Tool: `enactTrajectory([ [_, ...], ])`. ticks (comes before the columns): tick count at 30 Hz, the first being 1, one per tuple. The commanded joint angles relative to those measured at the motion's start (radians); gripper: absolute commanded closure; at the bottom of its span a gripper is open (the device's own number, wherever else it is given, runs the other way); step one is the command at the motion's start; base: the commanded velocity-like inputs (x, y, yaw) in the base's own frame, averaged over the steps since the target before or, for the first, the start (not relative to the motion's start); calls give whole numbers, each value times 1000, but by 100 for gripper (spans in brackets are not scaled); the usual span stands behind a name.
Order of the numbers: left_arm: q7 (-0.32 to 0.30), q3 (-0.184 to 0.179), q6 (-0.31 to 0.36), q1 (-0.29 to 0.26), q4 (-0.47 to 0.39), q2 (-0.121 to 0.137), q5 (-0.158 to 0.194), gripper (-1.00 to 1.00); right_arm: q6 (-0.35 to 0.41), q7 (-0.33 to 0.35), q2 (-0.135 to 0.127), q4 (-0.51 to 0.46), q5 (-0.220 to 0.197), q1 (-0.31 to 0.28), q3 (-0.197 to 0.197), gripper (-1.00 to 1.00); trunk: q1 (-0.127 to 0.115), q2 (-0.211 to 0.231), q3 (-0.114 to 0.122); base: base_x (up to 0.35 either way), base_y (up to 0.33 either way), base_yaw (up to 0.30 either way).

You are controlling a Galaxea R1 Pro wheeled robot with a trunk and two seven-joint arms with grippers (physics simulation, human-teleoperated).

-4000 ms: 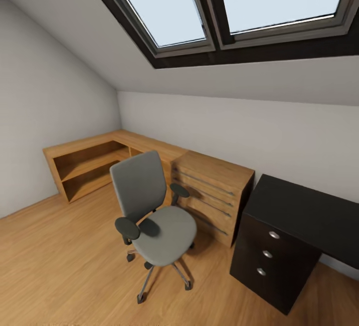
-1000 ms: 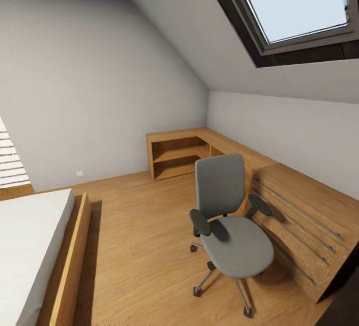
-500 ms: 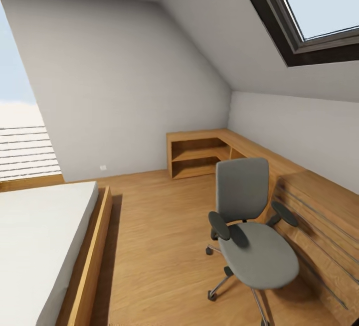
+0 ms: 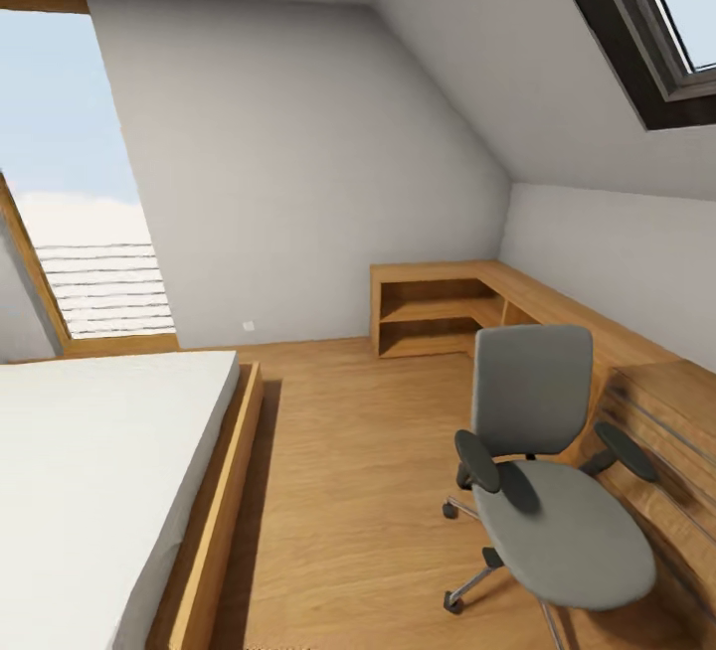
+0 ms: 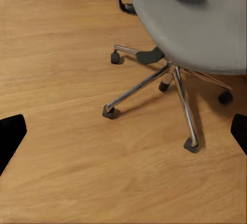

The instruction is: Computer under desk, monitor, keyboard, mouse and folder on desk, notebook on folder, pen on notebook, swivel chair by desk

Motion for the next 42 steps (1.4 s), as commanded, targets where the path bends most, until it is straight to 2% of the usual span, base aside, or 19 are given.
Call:
enactTrajectory([
  [1,7,-9,-40,-1,21,-6,6,-100,-1,-10,0,1,5,-1,8,-100,0,-1,-1,0,0,280],
  [4,7,-9,-85,-1,47,-19,7,-100,-1,-10,0,3,9,-1,10,-100,0,-1,-1,0,0,281],
  [8,8,-10,-97,-1,55,-21,7,-100,1,-10,-2,3,10,-1,11,-100,0,-1,-1,58,0,281],
  [10,8,-10,-98,-1,56,-22,7,-100,1,-10,-4,4,10,-1,10,-100,0,-1,-1,238,0,185],
  [14,9,-9,-100,-1,56,-22,-24,-100,4,-10,-7,4,9,-1,9,-100,0,-1,-1,303,0,48],
  [18,10,-8,-101,-1,57,-22,-29,-100,5,-10,-8,4,9,-1,9,-100,0,-1,-1,295,0,9],
  [24,10,-8,-103,-1,58,-21,-30,-100,5,-10,-7,4,9,-1,9,-100,0,-1,2,76,0,41],
  [34,11,-7,-104,-1,58,-21,-30,-100,4,-10,-6,4,9,-1,9,-100,0,-1,3,8,0,227],
  [42,10,-8,-104,-1,58,-23,-31,-100,5,-9,-8,4,11,-1,9,-100,0,-1,3,248,-1,25],
])
